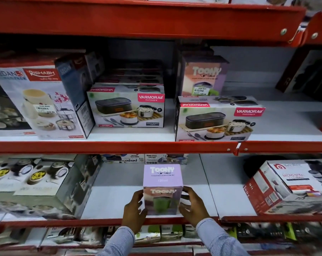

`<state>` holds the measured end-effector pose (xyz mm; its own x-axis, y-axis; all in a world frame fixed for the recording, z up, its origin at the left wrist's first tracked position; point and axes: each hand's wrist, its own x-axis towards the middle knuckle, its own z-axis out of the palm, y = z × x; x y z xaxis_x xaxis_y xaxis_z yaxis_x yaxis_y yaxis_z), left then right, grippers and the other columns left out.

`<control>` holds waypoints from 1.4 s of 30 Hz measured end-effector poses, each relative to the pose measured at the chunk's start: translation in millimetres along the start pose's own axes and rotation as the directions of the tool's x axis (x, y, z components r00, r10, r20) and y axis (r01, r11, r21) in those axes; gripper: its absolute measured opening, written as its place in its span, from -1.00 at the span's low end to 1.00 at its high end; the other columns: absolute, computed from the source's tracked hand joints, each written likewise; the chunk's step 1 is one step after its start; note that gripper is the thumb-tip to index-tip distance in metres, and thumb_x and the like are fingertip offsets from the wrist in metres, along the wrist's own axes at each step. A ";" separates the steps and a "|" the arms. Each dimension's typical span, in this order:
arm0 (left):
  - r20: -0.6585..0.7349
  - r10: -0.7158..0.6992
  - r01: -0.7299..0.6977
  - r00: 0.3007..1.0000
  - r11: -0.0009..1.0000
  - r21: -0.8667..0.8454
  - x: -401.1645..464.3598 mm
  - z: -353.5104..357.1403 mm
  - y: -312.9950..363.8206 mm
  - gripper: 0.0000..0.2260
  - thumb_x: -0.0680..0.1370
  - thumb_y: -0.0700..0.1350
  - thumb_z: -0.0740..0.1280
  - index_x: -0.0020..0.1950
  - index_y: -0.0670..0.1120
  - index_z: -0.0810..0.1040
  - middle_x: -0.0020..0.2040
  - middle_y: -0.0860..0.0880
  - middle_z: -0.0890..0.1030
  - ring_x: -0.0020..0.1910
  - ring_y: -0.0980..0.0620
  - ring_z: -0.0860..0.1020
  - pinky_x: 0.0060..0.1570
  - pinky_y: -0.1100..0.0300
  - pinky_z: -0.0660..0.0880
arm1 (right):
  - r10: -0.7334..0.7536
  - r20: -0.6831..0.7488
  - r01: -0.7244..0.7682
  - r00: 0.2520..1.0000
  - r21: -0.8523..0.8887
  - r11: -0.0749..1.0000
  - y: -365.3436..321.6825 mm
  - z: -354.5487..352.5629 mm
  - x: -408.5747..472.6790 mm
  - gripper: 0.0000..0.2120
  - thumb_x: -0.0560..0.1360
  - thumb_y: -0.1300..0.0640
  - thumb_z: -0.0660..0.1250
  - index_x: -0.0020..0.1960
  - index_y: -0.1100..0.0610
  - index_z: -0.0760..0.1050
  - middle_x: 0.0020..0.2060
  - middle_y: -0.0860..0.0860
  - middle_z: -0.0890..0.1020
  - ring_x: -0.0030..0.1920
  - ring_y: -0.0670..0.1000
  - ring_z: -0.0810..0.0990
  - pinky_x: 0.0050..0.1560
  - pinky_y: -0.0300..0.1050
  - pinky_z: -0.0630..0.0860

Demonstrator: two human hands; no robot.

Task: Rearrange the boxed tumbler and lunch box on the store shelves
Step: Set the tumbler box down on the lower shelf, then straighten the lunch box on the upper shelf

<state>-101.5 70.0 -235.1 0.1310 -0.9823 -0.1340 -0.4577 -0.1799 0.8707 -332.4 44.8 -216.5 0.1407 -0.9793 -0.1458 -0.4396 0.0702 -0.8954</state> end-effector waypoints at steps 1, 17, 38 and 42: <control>-0.044 -0.003 0.004 0.999 1.000 0.016 -2.5 -3.7 6.0 -0.44 0.50 -0.38 0.37 0.35 0.15 0.42 0.32 -0.09 0.62 0.26 -0.14 0.62 0.22 0.06 0.59 | -0.018 -0.009 0.018 1.000 0.005 1.000 -0.4 -3.8 -3.5 -0.47 0.47 0.36 0.37 0.22 -0.17 0.36 0.26 -0.02 0.54 0.17 -0.22 0.57 0.04 -0.43 0.56; -0.256 0.425 -0.437 0.868 0.900 0.014 32.8 -24.6 249.8 -0.37 0.51 -0.05 0.43 0.55 -0.05 0.31 0.51 -0.04 0.45 0.43 -0.03 0.47 0.42 -0.05 0.46 | -0.045 -0.786 0.291 0.616 0.174 0.941 -142.7 -180.9 23.1 -0.43 0.55 0.10 0.34 0.50 -0.05 0.23 0.50 0.01 0.36 0.40 0.05 0.40 0.28 -0.02 0.39; -0.658 0.243 -0.490 0.712 0.844 -0.218 15.1 -145.6 223.2 -0.48 0.40 -0.09 0.50 0.35 -0.03 0.49 0.22 -0.11 0.68 0.18 -0.09 0.66 0.25 -0.15 0.59 | -0.339 -0.597 0.532 0.727 0.178 0.828 -224.1 -99.3 10.4 -0.54 0.48 0.34 0.39 0.33 0.05 0.53 0.18 -0.03 0.67 0.17 -0.09 0.64 0.10 -0.34 0.57; -0.661 0.197 -0.436 0.724 0.874 -0.217 24.5 -178.8 195.7 -0.52 0.45 -0.19 0.49 0.36 -0.03 0.52 0.19 -0.10 0.69 0.11 -0.08 0.67 0.19 -0.12 0.62 | -0.324 -0.530 0.500 0.784 0.229 0.835 -235.1 -54.6 26.4 -0.53 0.47 0.32 0.40 0.31 -0.02 0.50 0.11 -0.22 0.62 0.00 -0.43 0.59 -0.04 -0.59 0.49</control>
<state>-30.7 20.2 16.7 0.5861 -0.7117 0.3872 -0.2664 0.2821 0.9217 -273.8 -7.9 13.2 -0.2169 -0.8909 0.3990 -0.0932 -0.3880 -0.9170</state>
